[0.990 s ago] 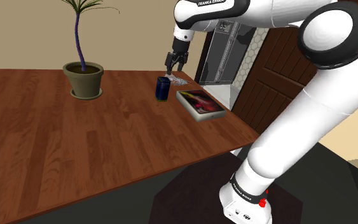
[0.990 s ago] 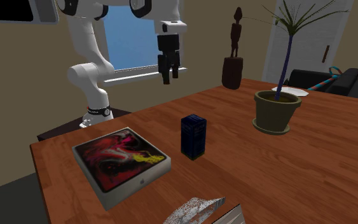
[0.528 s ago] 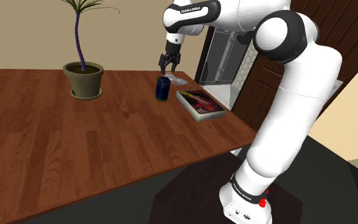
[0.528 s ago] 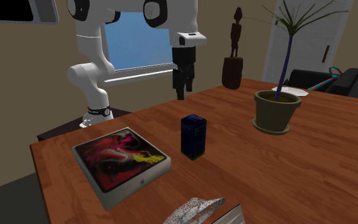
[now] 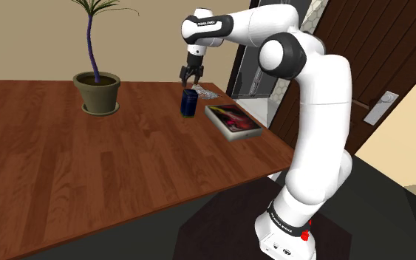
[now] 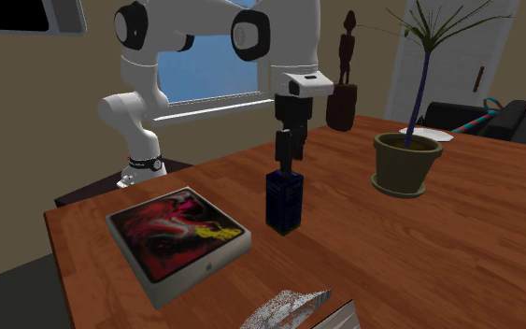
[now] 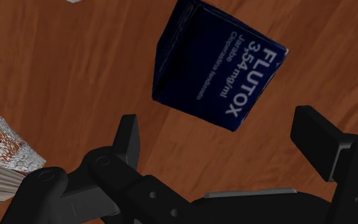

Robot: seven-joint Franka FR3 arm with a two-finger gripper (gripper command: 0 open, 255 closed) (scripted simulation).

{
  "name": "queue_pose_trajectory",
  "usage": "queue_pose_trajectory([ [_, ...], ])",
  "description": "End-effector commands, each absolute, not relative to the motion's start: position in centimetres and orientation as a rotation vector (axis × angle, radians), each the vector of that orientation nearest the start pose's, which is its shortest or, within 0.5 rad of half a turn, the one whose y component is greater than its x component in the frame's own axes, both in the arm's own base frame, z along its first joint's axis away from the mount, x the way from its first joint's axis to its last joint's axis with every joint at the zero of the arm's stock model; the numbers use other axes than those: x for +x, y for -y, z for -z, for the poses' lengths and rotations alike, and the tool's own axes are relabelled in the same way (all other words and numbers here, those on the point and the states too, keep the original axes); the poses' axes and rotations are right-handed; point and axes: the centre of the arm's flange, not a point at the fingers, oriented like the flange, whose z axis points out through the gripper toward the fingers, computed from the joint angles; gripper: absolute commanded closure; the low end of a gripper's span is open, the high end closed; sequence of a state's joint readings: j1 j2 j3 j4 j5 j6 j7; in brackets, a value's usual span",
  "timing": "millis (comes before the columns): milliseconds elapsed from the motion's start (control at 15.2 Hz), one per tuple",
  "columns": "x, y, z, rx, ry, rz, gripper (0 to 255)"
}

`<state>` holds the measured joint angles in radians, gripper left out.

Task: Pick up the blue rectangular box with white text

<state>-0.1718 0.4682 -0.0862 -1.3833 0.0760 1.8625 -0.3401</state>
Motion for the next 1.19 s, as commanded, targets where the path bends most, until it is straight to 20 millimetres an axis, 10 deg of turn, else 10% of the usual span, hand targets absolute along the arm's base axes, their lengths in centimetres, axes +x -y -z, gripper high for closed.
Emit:
queue_pose_trajectory([
  [0, 68.1, 16.1, -43.6, -3.11, 0.108, 0.035, 0],
  [462, 68.1, 16.1, -40.7, -3.11, 0.108, 0.035, 0],
  [528, 68.1, 16.2, -40.6, -3.111, 0.108, 0.035, 255],
  [1122, 68.1, 16.1, -40.7, -3.11, 0.108, 0.035, 255],
])
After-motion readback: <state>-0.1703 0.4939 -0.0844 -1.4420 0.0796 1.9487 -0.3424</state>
